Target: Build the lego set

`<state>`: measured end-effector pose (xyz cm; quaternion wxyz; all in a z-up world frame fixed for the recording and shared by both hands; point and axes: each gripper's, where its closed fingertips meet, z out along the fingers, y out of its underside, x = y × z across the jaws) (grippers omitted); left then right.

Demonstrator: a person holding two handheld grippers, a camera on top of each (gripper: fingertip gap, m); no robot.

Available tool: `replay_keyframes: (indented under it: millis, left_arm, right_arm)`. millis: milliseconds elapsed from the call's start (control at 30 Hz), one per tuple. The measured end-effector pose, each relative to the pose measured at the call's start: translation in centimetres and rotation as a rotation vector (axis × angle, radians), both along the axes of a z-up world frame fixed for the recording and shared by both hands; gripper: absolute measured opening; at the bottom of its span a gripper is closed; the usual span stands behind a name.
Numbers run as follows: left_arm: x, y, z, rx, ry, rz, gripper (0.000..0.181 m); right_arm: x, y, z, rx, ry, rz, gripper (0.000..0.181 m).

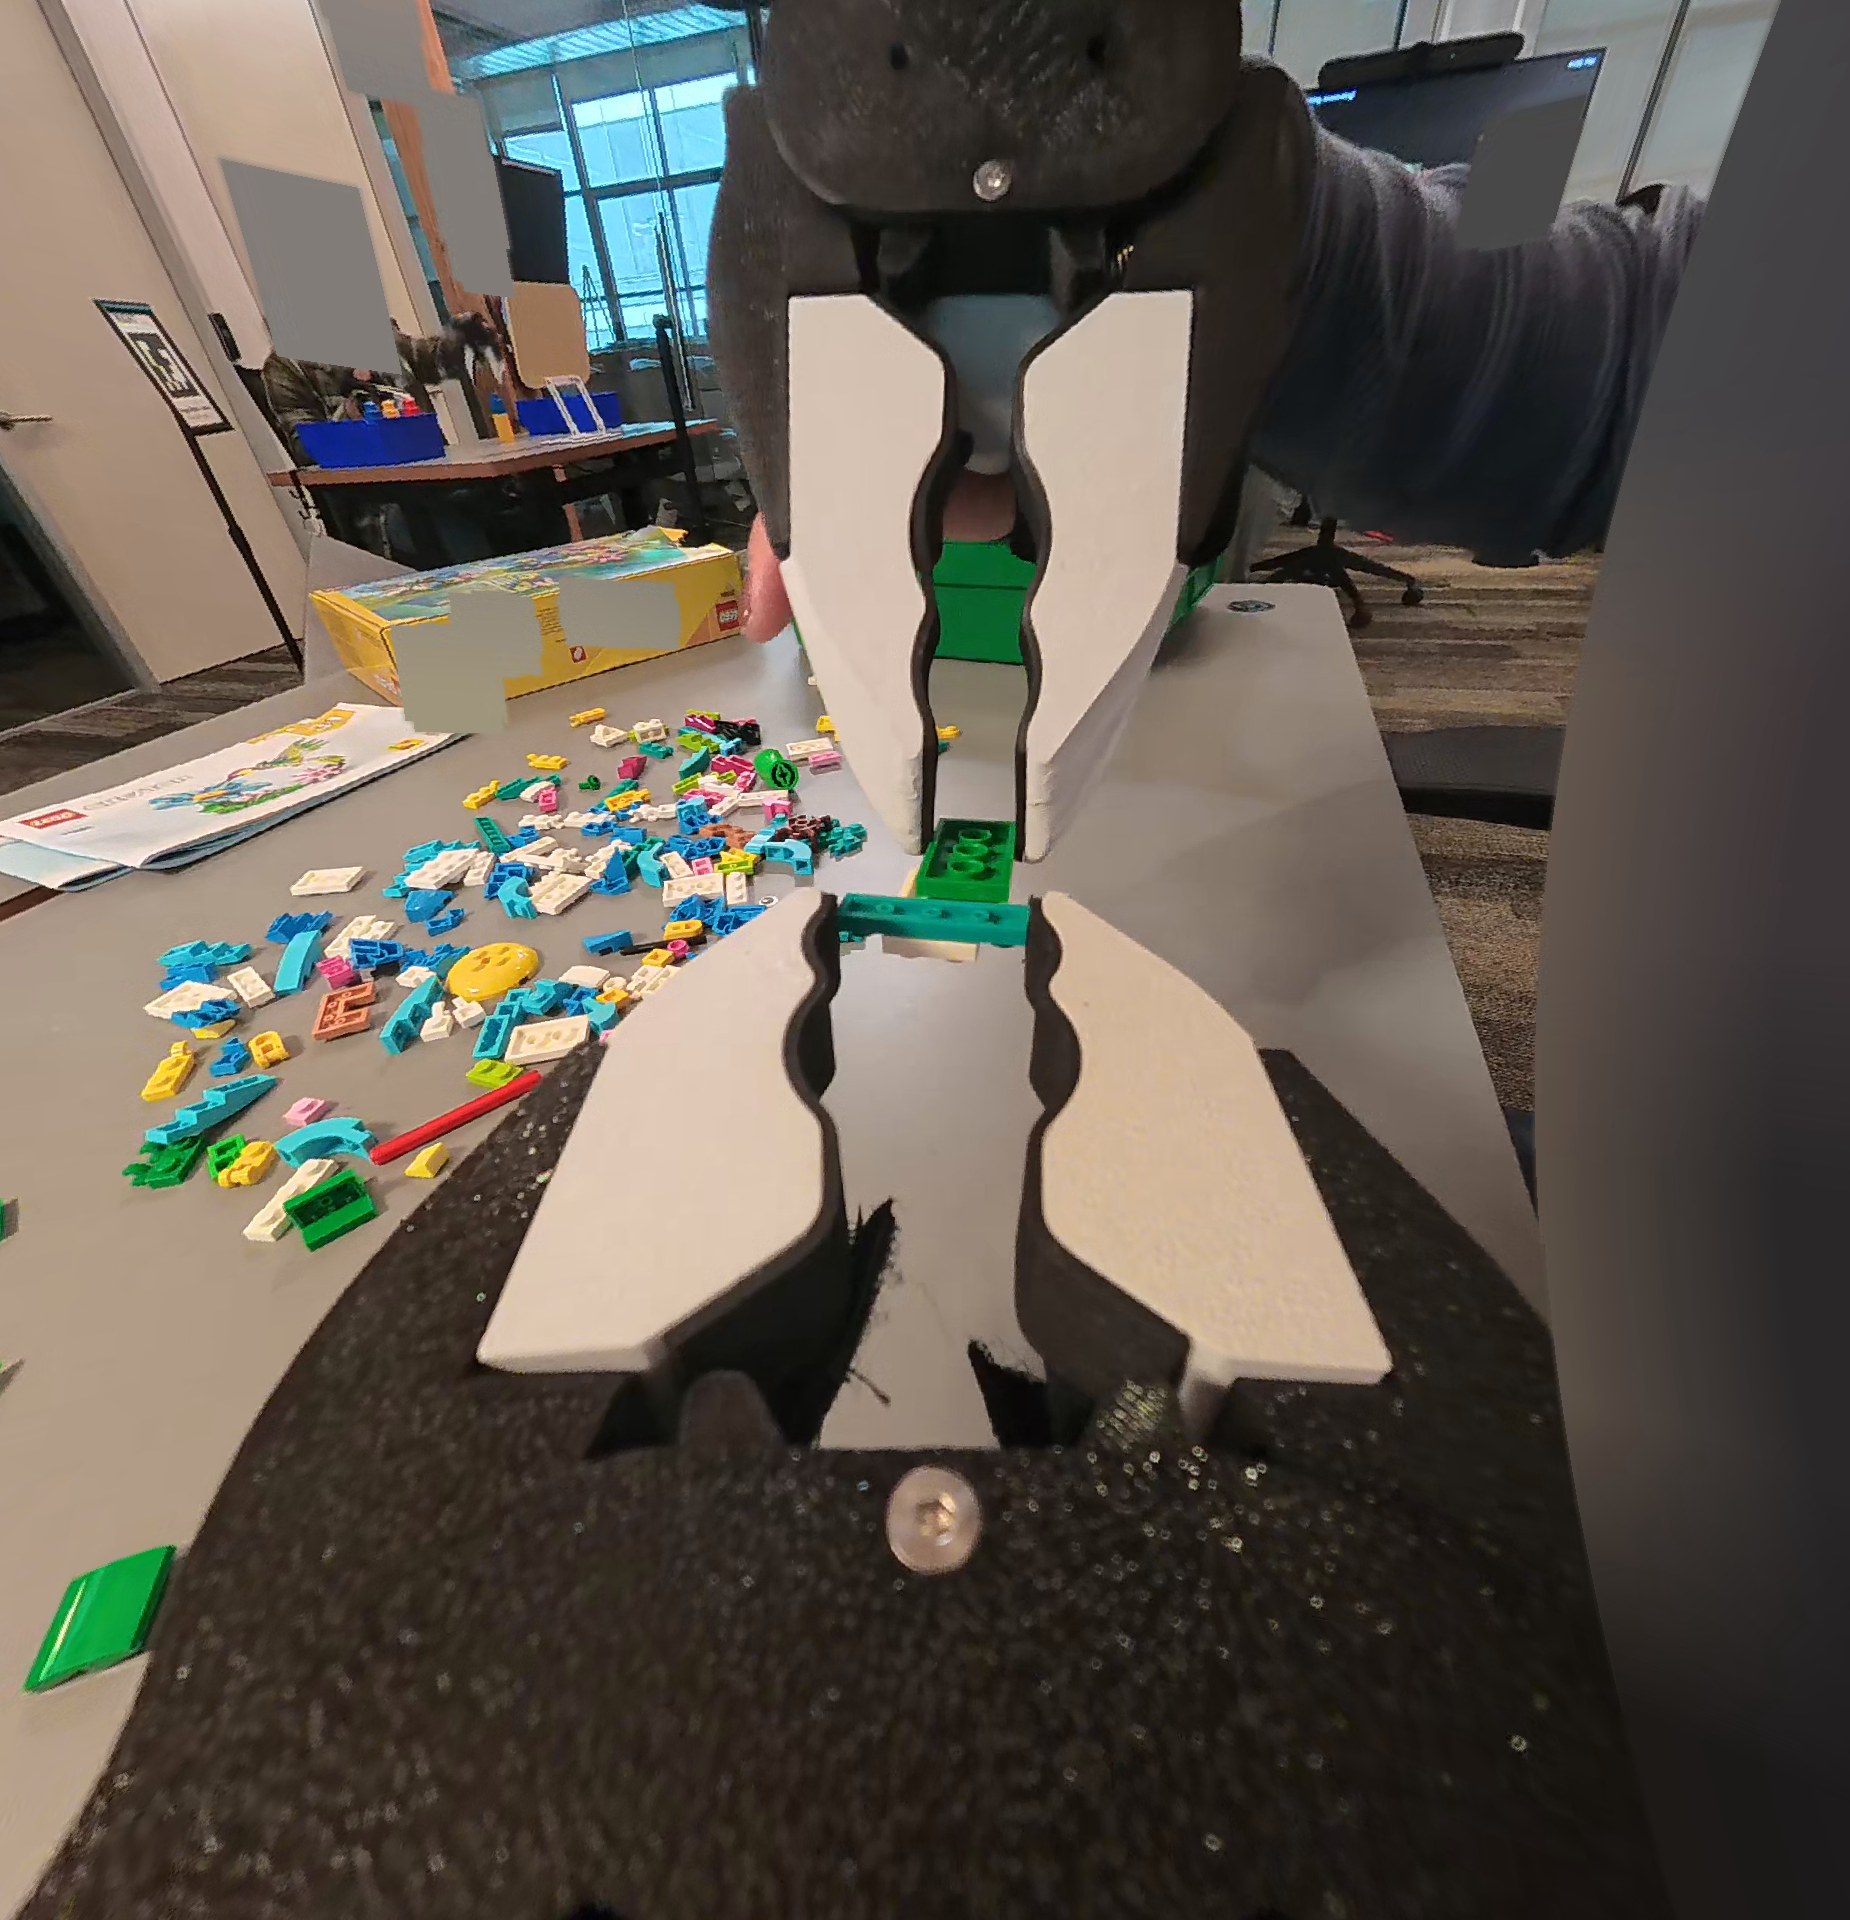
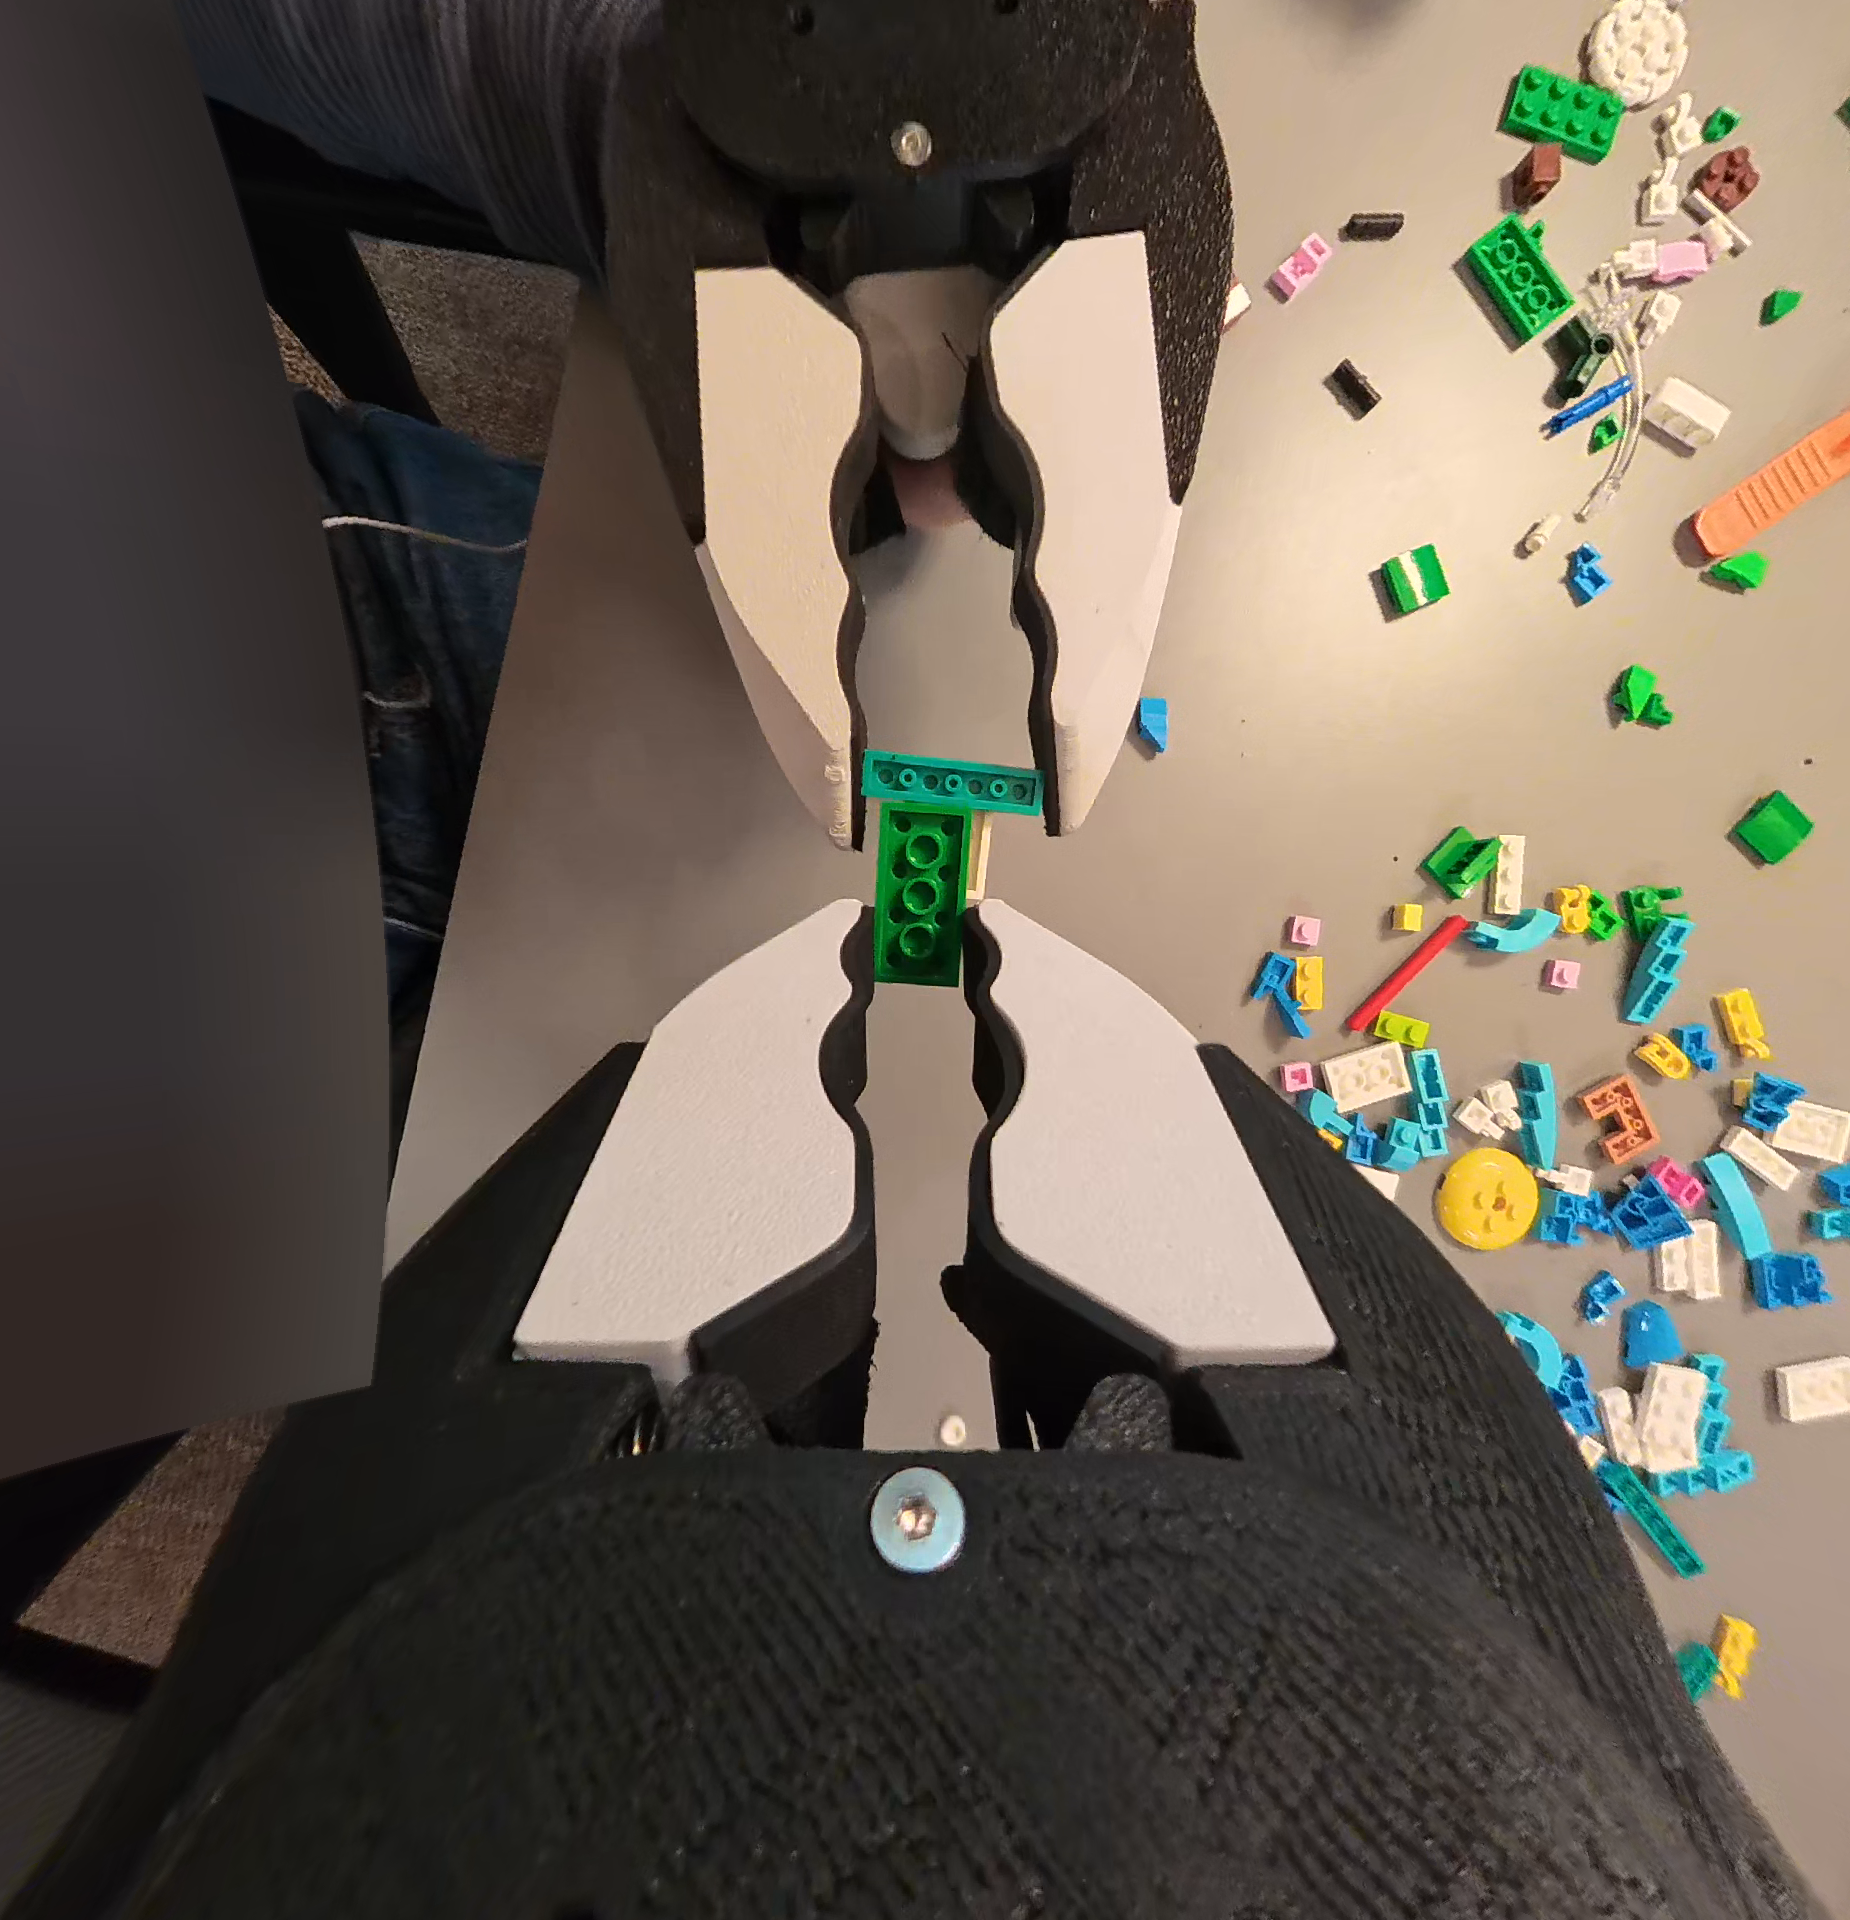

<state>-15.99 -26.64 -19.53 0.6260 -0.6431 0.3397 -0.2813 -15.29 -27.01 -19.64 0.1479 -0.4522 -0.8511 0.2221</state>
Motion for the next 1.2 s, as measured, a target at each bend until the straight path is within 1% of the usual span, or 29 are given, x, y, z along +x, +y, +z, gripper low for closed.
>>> replay_keyframes:
  millis: [33, 467, 833, 1100, 1200]
  left_arm:
    - [0.0, 0.0, 0.0, 0.000, -0.001, 0.002, 0.034]
    - [-0.2, 0.2, 0.0, 0.009, 0.006, 0.021, 0.034]
    - [-0.3, 0.4, -0.2, -0.001, 0.014, 0.033, 0.034]
    - [-0.6, 0.7, -0.6, -0.013, 0.042, 0.057, 0.034]
    - [-0.7, 0.9, -0.8, -0.014, 0.070, 0.074, 0.034]
  right_arm:
    - [0.0, 0.0, 0.0, 0.002, -0.005, 0.002, 0.015]
    - [-0.1, -0.1, -0.3, 0.039, -0.030, 0.023, 0.015]
    - [-0.3, 0.2, -0.6, 0.065, -0.026, 0.010, 0.014]
    - [-0.5, 0.6, -1.1, 0.100, 0.023, -0.003, 0.014]
    - [-0.6, 0.8, -1.4, 0.088, 0.064, -0.030, 0.014]
